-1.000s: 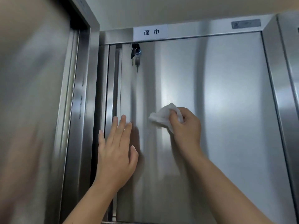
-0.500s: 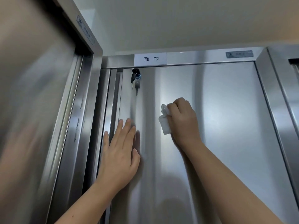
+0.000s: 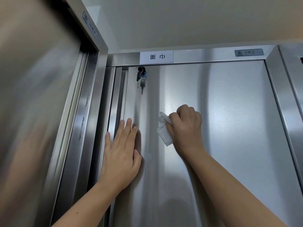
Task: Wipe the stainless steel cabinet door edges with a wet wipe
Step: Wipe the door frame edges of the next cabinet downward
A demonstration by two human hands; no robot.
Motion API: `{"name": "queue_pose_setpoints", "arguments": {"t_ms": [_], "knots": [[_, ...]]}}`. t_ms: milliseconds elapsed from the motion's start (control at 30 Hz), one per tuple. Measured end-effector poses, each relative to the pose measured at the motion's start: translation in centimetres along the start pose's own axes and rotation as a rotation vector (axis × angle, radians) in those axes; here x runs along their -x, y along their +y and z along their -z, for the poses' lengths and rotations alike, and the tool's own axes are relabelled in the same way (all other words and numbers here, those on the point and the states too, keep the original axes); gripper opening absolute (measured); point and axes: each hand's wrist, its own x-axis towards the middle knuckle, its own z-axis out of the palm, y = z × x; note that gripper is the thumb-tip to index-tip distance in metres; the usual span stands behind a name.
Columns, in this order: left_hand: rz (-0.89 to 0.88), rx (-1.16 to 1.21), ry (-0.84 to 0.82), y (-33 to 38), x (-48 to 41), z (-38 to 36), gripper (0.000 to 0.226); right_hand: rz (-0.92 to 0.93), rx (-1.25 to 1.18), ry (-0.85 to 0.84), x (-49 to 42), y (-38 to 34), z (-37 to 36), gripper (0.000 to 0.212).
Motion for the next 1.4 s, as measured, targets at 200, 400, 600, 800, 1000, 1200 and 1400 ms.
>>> {"name": "queue_pose_setpoints", "arguments": {"t_ms": [200, 400, 600, 800, 1000, 1200, 1400], "knots": [[0.003, -0.006, 0.000, -0.4, 0.1, 0.0, 0.061, -0.001, -0.088, -0.013, 0.9, -0.2, 0.3, 0.016], [0.044, -0.035, 0.033, -2.0, -0.2, 0.3, 0.061, -0.065, -0.015, -0.221, 1.3, -2.9, 0.1, 0.032], [0.027, -0.105, 0.047, -3.9, -0.1, 0.0, 0.061, 0.066, -0.052, -0.375, -1.0, -4.6, -1.8, 0.046], [0.015, -0.120, 0.103, -4.3, 0.1, -0.5, 0.061, 0.251, -0.039, -0.616, -3.2, -5.6, -4.1, 0.060], [0.012, -0.153, 0.146, -4.4, 0.0, -0.9, 0.061, 0.293, 0.035, -0.678, -6.1, -6.6, -7.1, 0.065], [0.000, -0.109, 0.173, -4.5, 0.2, -0.8, 0.060, 0.241, 0.086, -0.655, -9.9, -6.5, -9.2, 0.065], [-0.006, -0.073, 0.191, -4.5, 0.2, -0.6, 0.060, 0.191, 0.015, -0.597, -7.9, -7.0, -8.5, 0.063]]}}
